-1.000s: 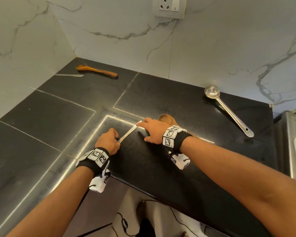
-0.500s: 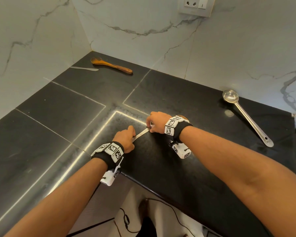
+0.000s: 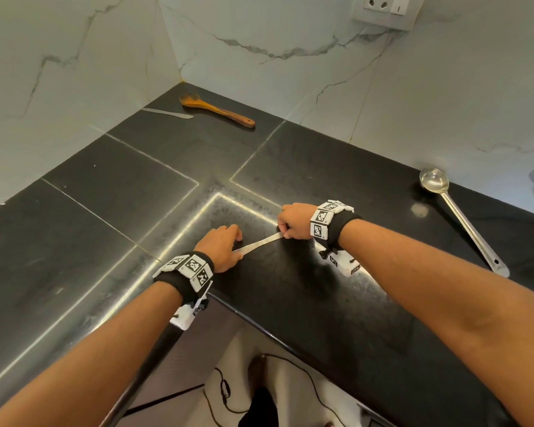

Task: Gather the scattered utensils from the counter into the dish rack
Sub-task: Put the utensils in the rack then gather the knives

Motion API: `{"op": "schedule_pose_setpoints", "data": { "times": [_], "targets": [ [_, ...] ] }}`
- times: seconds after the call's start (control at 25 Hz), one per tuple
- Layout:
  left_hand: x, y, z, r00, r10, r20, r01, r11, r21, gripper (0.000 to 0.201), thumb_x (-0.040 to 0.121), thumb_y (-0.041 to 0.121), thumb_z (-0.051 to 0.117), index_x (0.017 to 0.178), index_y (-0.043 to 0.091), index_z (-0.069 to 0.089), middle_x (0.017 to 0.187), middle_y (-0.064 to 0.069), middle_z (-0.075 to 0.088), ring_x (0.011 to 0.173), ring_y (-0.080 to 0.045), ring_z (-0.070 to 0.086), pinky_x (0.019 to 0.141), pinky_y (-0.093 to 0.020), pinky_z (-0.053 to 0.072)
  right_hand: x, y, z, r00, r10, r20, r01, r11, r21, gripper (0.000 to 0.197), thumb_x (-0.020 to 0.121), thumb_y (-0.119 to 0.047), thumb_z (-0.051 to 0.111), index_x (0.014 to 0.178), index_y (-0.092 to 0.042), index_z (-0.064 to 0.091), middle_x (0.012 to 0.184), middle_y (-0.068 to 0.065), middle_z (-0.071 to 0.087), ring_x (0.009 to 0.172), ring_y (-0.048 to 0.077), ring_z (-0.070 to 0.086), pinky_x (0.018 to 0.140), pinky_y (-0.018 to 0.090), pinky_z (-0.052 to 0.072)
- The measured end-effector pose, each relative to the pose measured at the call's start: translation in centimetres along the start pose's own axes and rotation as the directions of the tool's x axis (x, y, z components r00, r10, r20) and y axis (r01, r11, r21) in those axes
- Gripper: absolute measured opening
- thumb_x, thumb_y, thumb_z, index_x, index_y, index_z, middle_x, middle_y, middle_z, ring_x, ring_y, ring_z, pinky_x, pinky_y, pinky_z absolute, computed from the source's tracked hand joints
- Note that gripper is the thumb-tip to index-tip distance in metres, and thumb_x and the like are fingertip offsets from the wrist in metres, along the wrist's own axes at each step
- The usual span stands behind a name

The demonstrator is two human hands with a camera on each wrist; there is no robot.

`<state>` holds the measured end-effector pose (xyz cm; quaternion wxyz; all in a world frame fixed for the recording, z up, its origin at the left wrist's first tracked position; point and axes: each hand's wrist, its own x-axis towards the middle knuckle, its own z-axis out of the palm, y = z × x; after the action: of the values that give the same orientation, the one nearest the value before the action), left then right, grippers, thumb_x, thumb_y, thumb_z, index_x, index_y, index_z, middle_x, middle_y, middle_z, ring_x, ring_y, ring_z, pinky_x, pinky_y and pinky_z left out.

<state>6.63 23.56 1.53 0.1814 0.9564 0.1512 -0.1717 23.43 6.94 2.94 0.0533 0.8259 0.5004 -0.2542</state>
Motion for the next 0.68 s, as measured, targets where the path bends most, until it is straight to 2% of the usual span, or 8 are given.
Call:
{"op": "schedule_pose_setpoints", "data": {
  "times": [0.12, 0.2, 0.36, 0.6, 0.68],
  "targets": [
    [-0.4, -0.5, 0.3, 1.000, -0.002, -0.025, 0.003, 1.000, 0.009, 0.032, 0.087, 0.020, 0.063, 0.117, 0.020, 0.053, 0.115, -0.004, 0.058, 0.104, -0.025, 0.055, 0.089, -0.038, 0.048, -0.5, 0.6, 0.5, 0.997, 0.023, -0.079, -0.016, 0.996, 0.089, 0.025, 0.086, -0.026, 0.070, 0.109, -0.018, 0.062, 0.108, 0.001, 0.064, 0.097, 0.022, 0.060, 0.075, 0.031, 0.042],
    [-0.7, -0.1, 0.5, 0.999, 0.000, -0.044, 0.000, 1.000, 0.008, 0.029, 0.086, 0.013, 0.060, 0.114, 0.021, 0.054, 0.113, -0.003, 0.057, 0.104, -0.025, 0.055, 0.088, -0.037, 0.048, -1.1, 1.3, 0.4, 0.994, 0.045, -0.096, -0.036, 0.995, 0.098, 0.030, 0.084, -0.027, 0.074, 0.111, -0.020, 0.064, 0.104, -0.001, 0.065, 0.094, 0.020, 0.060, 0.074, 0.029, 0.041],
    [-0.6, 0.3, 0.4, 0.999, 0.034, -0.001, -0.034, 0.999, 0.006, 0.034, 0.080, 0.004, 0.060, 0.104, 0.023, 0.045, 0.101, 0.000, 0.054, 0.094, -0.024, 0.054, 0.080, -0.039, 0.050, -2.0, 2.4, -0.3, 0.995, 0.083, -0.050, -0.078, 0.993, 0.094, 0.014, 0.083, -0.026, 0.075, 0.095, -0.019, 0.072, 0.089, -0.002, 0.072, 0.086, 0.022, 0.067, 0.071, 0.028, 0.046],
    [-0.3, 0.2, 0.5, 0.994, 0.089, 0.056, -0.092, 0.995, 0.037, 0.037, 0.078, 0.000, 0.057, 0.099, 0.026, 0.040, 0.097, 0.001, 0.049, 0.090, -0.022, 0.050, 0.074, -0.033, 0.044, -2.1, 1.6, -0.4, 0.994, 0.097, 0.057, -0.097, 0.995, -0.009, 0.015, 0.086, -0.026, 0.070, 0.093, -0.014, 0.074, 0.079, -0.002, 0.065, 0.074, 0.020, 0.060, 0.054, 0.024, 0.041],
    [-0.4, 0.2, 0.2, 0.991, 0.112, 0.070, -0.112, 0.994, 0.003, 0.037, 0.078, -0.002, 0.054, 0.100, 0.025, 0.042, 0.096, 0.001, 0.053, 0.089, -0.022, 0.052, 0.073, -0.031, 0.042, -2.0, 1.3, -0.6, 0.992, 0.087, 0.092, -0.083, 0.995, -0.055, 0.015, 0.085, -0.026, 0.070, 0.088, -0.013, 0.075, 0.075, 0.000, 0.066, 0.071, 0.022, 0.061, 0.059, 0.028, 0.048]
  ]
}}
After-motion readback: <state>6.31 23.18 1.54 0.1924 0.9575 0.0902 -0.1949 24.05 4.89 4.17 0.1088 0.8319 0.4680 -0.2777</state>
